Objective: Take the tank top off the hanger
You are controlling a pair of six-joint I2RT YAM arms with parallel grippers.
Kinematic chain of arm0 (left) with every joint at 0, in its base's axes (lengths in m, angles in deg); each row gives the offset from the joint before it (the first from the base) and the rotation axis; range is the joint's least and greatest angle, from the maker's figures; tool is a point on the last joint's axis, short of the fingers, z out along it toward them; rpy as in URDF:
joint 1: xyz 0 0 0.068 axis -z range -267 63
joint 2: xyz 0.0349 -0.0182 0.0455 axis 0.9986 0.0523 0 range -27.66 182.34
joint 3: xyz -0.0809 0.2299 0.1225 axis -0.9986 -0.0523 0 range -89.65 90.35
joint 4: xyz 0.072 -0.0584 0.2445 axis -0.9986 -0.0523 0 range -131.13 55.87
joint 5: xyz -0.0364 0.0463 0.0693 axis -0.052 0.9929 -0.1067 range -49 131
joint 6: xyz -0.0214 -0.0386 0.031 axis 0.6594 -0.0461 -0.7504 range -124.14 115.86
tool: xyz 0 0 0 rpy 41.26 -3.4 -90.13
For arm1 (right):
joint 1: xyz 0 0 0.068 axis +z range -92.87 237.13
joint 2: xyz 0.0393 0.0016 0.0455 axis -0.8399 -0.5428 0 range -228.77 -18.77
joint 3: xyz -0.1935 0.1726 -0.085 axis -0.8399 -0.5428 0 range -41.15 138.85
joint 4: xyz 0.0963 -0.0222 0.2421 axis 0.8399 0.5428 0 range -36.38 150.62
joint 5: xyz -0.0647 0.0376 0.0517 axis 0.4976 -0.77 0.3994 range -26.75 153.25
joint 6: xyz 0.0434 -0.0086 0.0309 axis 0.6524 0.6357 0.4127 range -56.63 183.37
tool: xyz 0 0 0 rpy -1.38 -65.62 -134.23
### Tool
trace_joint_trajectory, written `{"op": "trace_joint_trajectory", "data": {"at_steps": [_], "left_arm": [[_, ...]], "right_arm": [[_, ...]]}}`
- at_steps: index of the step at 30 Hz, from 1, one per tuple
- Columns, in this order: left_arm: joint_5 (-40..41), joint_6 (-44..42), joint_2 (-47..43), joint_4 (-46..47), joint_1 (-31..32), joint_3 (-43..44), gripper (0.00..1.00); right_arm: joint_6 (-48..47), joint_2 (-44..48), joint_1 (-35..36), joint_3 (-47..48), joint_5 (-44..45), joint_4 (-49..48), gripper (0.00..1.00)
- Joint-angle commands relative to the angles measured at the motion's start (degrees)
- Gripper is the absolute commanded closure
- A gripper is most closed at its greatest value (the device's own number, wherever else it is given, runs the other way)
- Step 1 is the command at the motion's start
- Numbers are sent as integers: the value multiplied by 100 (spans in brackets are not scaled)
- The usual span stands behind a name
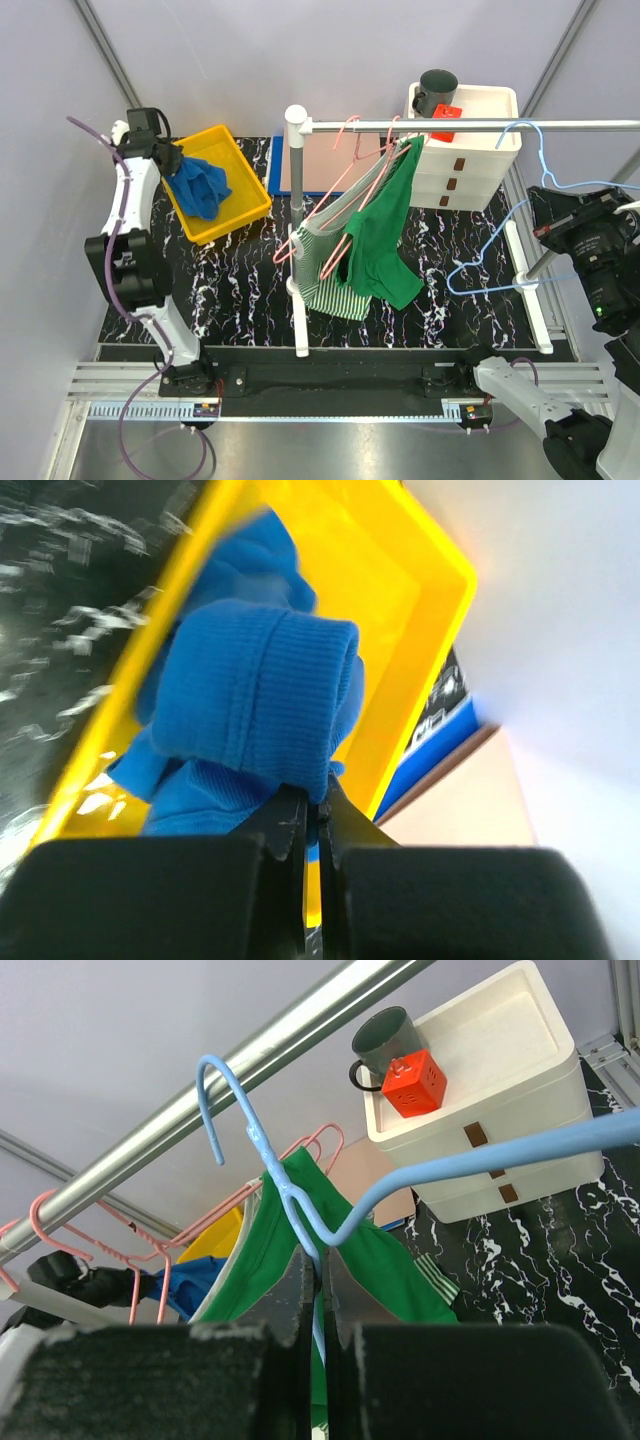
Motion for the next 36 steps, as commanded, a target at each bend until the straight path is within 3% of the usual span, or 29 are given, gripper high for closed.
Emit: {"op": "trace_joint_trajectory", "data": {"at_steps": [1,7,8,11,15,18,25,27,31,36], "left_arm": [[-1298,-715,784,394,72,544,100],[-1896,-1191,1786,158,90,1845,99],[-1905,-1156,1848,52,81,1968,75],[-1714,-1015,1648,-89,99,1856,36],[-1124,-638,752,-98,160,856,9],[-789,-357,-74,-151,204,284,7],[-664,-540,-1409,-388,854,230,7],[-753,-593,-1823,-301,1143,-243,7],[-1193,-453,-3132,525,1697,-2060,9],[-1211,-417,-4820,517,2410,-3136,11]], "right_arm": [[115,138,32,-54,64,-189,100],[-17,129,23,104,310,-162,100],[-43,138,23,122,372,-145,100],[-148,112,23,140,644,-57,100],[-412,103,32,262,1153,13,100],[-526,-20,23,517,1304,223,100],[-912,-310,32,772,1453,497,100],[-992,-372,23,877,1523,488,100],[-1159,-442,32,1132,1524,444,100],[-1536,-346,23,1027,1769,-109,100]]}}
